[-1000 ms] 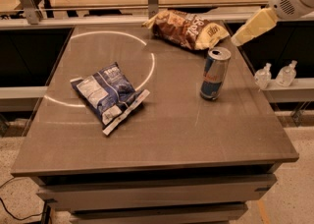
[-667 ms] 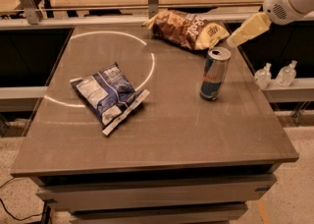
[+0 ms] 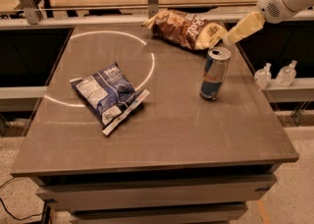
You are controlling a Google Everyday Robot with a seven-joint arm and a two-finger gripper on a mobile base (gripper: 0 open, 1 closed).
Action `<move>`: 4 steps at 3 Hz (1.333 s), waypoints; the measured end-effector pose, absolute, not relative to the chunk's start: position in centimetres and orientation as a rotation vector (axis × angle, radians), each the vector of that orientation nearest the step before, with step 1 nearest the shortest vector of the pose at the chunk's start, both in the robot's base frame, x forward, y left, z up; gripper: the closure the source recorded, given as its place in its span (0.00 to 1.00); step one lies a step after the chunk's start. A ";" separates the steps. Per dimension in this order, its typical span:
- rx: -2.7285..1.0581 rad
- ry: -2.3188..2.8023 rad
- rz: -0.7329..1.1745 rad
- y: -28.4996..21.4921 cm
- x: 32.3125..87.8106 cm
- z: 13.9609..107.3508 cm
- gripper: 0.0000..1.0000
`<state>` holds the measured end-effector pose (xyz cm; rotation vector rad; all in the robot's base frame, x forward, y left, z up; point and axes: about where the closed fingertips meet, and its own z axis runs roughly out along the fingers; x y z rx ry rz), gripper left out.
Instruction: Pick brown chip bag
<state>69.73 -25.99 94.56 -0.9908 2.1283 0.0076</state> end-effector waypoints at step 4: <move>-0.983 1.976 0.223 -20.6 73.3 89.9 0.00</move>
Offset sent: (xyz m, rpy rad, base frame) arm 0.0307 0.0325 -0.0453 0.1882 -0.1143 0.1053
